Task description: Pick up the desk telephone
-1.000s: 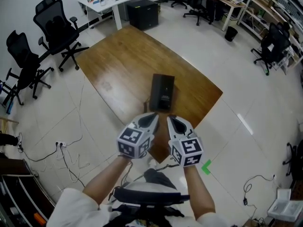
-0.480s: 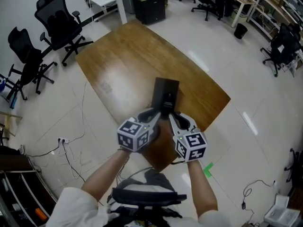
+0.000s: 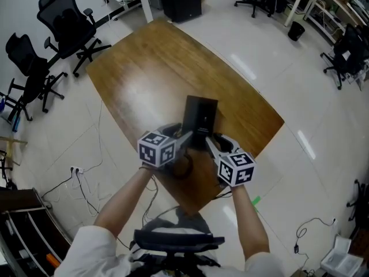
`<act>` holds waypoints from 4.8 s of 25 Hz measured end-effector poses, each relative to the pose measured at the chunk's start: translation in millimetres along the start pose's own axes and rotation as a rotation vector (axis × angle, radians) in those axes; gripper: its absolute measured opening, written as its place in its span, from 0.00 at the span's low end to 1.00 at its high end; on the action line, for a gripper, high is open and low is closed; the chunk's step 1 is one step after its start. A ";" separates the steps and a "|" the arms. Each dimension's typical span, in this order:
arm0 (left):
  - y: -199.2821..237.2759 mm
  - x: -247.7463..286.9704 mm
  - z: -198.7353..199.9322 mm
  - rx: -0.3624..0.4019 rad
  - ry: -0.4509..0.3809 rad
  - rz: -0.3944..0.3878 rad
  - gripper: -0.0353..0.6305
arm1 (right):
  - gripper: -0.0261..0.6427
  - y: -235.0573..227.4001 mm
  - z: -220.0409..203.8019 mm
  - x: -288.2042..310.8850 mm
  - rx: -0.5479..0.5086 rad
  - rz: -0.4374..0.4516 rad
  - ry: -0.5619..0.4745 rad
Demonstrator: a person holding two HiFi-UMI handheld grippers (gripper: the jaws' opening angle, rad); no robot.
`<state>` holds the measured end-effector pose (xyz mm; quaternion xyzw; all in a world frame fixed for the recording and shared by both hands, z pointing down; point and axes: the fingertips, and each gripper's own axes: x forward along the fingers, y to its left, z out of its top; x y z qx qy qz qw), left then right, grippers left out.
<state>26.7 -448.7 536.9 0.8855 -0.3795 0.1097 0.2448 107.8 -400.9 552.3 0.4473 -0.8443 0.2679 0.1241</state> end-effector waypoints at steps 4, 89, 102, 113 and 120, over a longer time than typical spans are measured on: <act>15.5 18.2 -11.0 -0.036 0.073 -0.062 0.52 | 0.32 -18.5 -7.0 19.0 0.028 0.027 0.056; -120.6 -132.2 87.5 0.035 -0.253 -0.435 0.38 | 0.41 125.6 117.7 -87.7 0.099 0.402 -0.341; -150.6 -195.6 97.0 0.131 -0.320 -0.444 0.38 | 0.41 181.7 124.1 -128.8 0.032 0.430 -0.412; -169.9 -215.9 88.8 0.166 -0.330 -0.457 0.38 | 0.41 196.8 114.1 -151.9 0.022 0.425 -0.444; -183.4 -217.0 83.6 0.180 -0.337 -0.465 0.38 | 0.41 194.9 108.6 -164.9 0.007 0.424 -0.455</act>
